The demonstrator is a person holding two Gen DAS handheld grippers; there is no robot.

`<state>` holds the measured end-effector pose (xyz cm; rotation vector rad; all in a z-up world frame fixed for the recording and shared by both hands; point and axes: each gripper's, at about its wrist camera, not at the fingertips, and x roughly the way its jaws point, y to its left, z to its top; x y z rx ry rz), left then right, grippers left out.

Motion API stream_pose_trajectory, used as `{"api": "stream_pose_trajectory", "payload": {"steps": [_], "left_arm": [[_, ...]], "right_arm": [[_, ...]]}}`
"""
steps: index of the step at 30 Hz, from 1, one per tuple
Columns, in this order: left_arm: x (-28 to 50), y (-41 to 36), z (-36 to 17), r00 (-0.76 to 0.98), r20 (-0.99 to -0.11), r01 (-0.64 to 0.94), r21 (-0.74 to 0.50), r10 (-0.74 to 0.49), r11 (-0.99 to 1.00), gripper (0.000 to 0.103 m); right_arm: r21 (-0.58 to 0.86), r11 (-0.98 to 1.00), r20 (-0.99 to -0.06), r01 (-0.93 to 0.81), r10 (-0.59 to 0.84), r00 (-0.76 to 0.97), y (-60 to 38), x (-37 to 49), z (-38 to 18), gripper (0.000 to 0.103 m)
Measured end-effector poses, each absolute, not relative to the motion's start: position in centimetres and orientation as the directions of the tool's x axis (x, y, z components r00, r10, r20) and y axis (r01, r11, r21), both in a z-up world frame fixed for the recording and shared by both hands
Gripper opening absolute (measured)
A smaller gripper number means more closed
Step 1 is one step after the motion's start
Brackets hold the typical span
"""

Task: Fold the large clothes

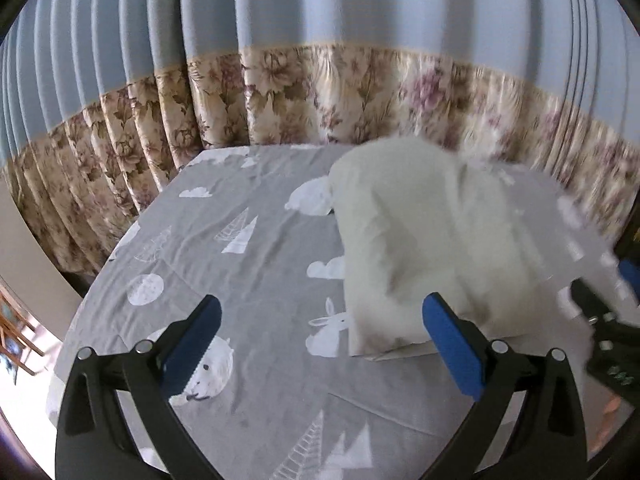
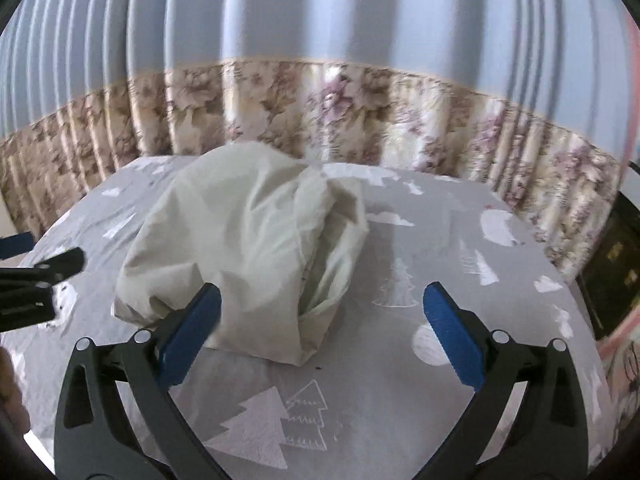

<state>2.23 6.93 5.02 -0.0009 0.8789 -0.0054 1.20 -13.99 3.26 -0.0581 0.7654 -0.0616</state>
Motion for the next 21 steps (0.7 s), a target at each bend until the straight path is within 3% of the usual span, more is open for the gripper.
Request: {"api": "stream_pose_trajectory", "payload": {"steps": [6, 14, 21], "left_arm": [[0.2, 7.8, 9.2, 0.703, -0.709, -0.057, 0.033, 0.063, 0.998, 0.101], [-1.8, 8.0, 12.8, 0.731, -0.682, -0.019, -0.052, -0.022, 0.998, 0.101], [-2.7, 6.7, 13.5, 0.739, -0.674, 0.011, -0.012, -0.016, 1.000, 0.101]], "right_arm": [[-0.128, 0.990, -0.680, 0.062, -0.133, 0.721, -12.8, -1.0, 5.7, 0.100], [0.041, 0.997, -0.708, 0.063, -0.015, 0.706, -13.5, -2.6, 9.1, 0.100], [0.018, 0.994, -0.679, 0.109, -0.068, 0.731, -13.8, -3.8, 10.8, 0.100]]}}
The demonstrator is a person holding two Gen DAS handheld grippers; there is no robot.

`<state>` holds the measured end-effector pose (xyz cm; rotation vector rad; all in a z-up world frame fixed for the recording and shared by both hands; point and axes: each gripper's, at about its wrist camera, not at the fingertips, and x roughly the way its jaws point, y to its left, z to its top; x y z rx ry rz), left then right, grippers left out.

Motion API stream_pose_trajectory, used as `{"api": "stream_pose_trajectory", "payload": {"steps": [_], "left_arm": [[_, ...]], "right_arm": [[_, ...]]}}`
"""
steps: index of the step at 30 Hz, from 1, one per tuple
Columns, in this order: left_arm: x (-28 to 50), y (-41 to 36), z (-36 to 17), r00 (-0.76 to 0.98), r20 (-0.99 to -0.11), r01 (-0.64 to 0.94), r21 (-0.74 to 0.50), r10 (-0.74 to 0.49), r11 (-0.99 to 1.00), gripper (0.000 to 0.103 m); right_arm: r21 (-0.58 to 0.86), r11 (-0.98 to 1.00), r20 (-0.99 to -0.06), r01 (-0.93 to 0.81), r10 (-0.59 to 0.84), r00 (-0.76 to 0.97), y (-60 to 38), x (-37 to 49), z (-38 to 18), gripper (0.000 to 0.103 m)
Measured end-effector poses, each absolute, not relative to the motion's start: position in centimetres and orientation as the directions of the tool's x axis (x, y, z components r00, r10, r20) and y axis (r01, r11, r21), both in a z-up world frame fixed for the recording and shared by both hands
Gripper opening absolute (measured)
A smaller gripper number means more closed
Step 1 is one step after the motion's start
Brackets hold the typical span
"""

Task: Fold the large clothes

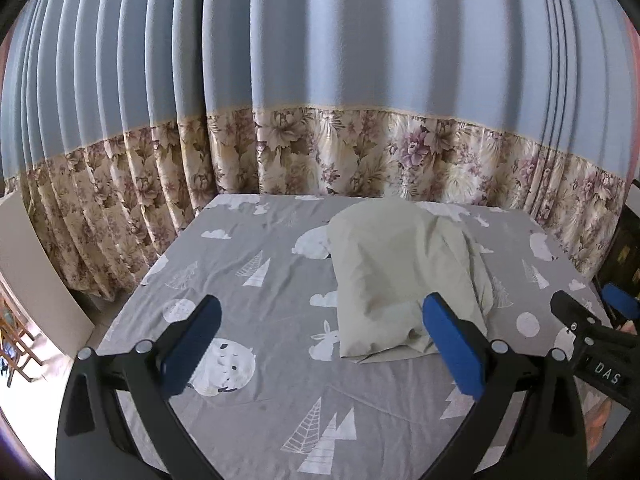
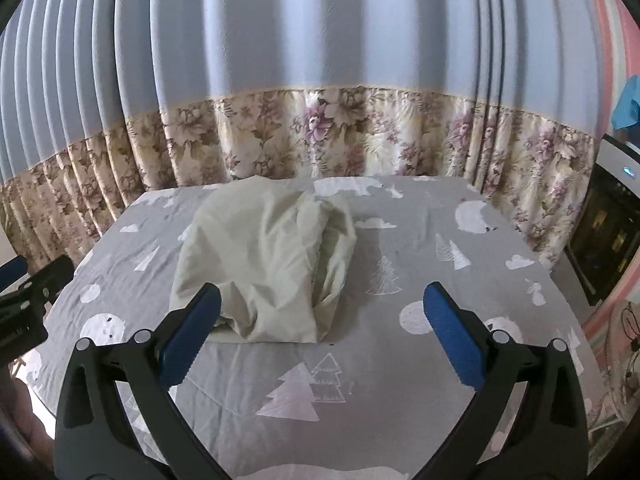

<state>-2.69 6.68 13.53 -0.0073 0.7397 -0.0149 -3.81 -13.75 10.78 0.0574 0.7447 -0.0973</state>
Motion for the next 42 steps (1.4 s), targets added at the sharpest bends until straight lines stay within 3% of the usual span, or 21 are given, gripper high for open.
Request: {"api": "stream_pose_trajectory", "payload": {"steps": [18, 31, 42], "left_arm": [[-3.3, 5.7, 13.9, 0.739, -0.674, 0.016, 0.006, -0.008, 1.000, 0.101], [-3.3, 5.4, 13.3, 0.723, -0.687, 0.093, -0.009, -0.073, 0.996, 0.101], [-3.4, 5.0, 13.2, 0.724, -0.688, 0.093, 0.045, -0.037, 0.995, 0.101]], "right_arm": [[-0.043, 0.990, -0.657, 0.136, -0.131, 0.743, -13.0, -4.1, 11.4, 0.100], [-0.050, 0.990, -0.663, 0.136, -0.134, 0.736, -13.3, -3.9, 11.0, 0.100], [-0.047, 0.989, -0.669, 0.137, -0.133, 0.731, -13.6, -3.8, 10.5, 0.100]]}}
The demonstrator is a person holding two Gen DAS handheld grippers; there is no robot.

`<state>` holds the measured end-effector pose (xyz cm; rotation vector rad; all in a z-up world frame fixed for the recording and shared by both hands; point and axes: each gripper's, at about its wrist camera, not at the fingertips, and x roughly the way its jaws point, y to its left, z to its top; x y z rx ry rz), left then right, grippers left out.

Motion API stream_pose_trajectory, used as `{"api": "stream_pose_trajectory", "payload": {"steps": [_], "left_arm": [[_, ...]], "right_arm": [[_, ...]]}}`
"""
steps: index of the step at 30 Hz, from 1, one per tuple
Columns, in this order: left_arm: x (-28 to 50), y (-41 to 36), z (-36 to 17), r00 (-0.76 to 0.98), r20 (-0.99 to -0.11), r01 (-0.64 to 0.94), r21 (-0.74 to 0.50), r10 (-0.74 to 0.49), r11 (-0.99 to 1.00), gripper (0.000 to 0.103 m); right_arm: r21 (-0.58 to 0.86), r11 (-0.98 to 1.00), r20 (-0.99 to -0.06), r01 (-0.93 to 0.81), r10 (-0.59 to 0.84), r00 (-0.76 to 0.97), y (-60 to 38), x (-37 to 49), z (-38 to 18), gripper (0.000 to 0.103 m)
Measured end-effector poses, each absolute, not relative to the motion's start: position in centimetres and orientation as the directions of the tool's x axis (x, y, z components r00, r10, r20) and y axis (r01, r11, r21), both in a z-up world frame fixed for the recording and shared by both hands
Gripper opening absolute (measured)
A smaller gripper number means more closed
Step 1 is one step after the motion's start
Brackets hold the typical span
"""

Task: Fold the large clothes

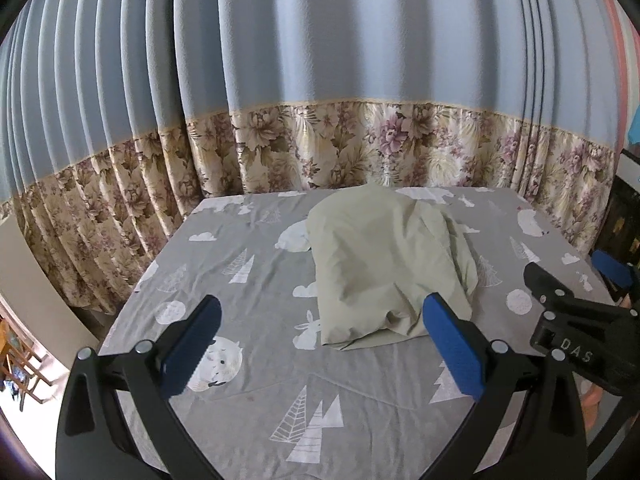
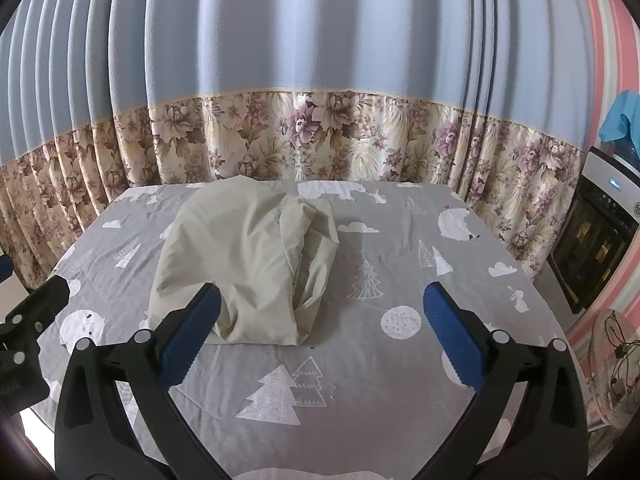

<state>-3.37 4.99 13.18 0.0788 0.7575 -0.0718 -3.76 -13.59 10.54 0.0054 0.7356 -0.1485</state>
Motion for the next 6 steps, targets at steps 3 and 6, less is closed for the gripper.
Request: {"api": "stream_pose_trajectory", "payload": {"steps": [3, 6], "left_arm": [[-3.27, 4.99, 13.09, 0.724, -0.689, 0.092, 0.045, -0.035, 0.995, 0.101], [-3.32, 5.07, 13.08, 0.723, -0.690, 0.095, 0.046, -0.037, 0.994, 0.101]], "right_arm": [[-0.051, 0.989, -0.667, 0.139, -0.137, 0.732, -13.58, -3.75, 10.56, 0.100], [-0.055, 0.988, -0.667, 0.145, -0.145, 0.731, -13.58, -3.67, 10.23, 0.100]]}}
